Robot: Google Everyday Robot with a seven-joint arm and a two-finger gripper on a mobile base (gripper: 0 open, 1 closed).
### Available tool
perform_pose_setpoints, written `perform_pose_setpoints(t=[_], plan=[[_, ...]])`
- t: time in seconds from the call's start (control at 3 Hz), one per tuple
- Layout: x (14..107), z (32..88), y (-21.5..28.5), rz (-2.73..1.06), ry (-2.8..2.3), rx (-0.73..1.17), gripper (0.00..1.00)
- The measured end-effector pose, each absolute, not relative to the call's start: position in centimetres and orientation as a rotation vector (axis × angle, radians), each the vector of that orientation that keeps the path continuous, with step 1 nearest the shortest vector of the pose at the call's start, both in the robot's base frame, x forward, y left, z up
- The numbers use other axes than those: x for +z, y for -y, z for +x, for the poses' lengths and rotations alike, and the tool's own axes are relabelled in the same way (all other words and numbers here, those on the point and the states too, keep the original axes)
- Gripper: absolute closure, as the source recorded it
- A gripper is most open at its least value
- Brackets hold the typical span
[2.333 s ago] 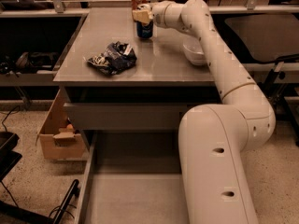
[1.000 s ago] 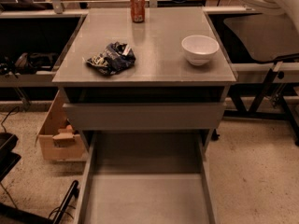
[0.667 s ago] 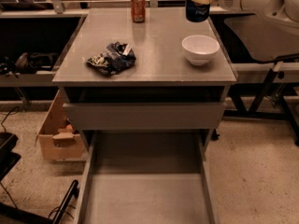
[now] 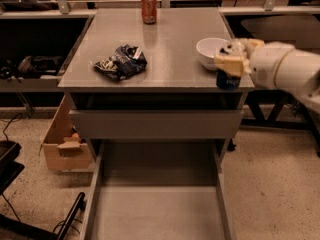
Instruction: Place pepsi can into middle drawer
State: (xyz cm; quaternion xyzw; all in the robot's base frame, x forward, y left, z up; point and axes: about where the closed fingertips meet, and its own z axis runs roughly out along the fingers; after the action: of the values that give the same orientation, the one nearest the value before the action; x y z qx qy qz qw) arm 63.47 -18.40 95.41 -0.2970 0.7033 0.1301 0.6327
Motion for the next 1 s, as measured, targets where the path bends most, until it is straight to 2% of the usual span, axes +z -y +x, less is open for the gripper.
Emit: perform_pose_setpoints(t=[0.33,0.67,1.0], plan=[[87.2,60.3,18.0,-0.679,-1.664,0.396,1.00],[84.2,59.3,15.4,-0.790,-1.600,0.481,1.00],[84.2,59.3,15.4,-0.790,-1.600,0.481,1.00]])
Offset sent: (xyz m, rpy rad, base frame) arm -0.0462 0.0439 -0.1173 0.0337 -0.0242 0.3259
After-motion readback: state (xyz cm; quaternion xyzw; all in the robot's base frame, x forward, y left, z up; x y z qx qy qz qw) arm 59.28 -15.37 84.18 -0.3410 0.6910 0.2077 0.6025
